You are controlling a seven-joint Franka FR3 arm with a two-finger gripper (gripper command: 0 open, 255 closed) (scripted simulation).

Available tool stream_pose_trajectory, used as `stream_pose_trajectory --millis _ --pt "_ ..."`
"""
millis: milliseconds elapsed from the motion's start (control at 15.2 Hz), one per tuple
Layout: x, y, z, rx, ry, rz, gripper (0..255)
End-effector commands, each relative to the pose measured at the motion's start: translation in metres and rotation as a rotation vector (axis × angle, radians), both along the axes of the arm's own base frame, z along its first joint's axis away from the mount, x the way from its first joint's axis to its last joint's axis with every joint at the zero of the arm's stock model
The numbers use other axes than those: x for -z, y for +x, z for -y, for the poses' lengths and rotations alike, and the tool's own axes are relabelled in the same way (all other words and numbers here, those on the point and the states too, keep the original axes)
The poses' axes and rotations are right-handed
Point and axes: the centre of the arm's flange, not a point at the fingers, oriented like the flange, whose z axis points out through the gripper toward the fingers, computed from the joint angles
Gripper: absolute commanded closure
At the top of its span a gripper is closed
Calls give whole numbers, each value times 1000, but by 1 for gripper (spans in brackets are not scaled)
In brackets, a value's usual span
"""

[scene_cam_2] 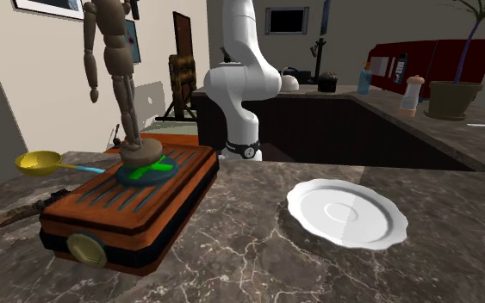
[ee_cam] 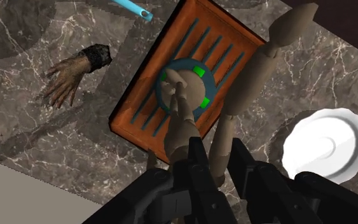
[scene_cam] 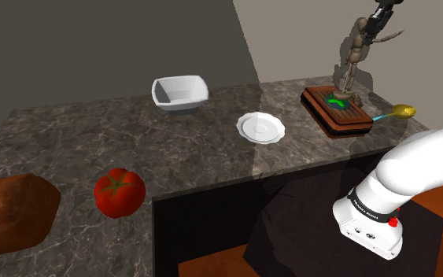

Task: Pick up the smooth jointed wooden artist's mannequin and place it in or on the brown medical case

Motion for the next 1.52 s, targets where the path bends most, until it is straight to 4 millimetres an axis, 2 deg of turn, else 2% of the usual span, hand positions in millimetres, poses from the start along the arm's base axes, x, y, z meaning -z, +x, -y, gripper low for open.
stream_pose_trajectory --millis 0,462,528,858,1122,1452 --pt "10 1 0 0 0 1 255" --pt "10 1 0 0 0 1 255" --pt "10 1 0 0 0 1 0" --pt "10 1 0 0 0 1 0" --pt "-40 3 -1 0 0 1 0" --pt "-40 3 -1 0 0 1 0"
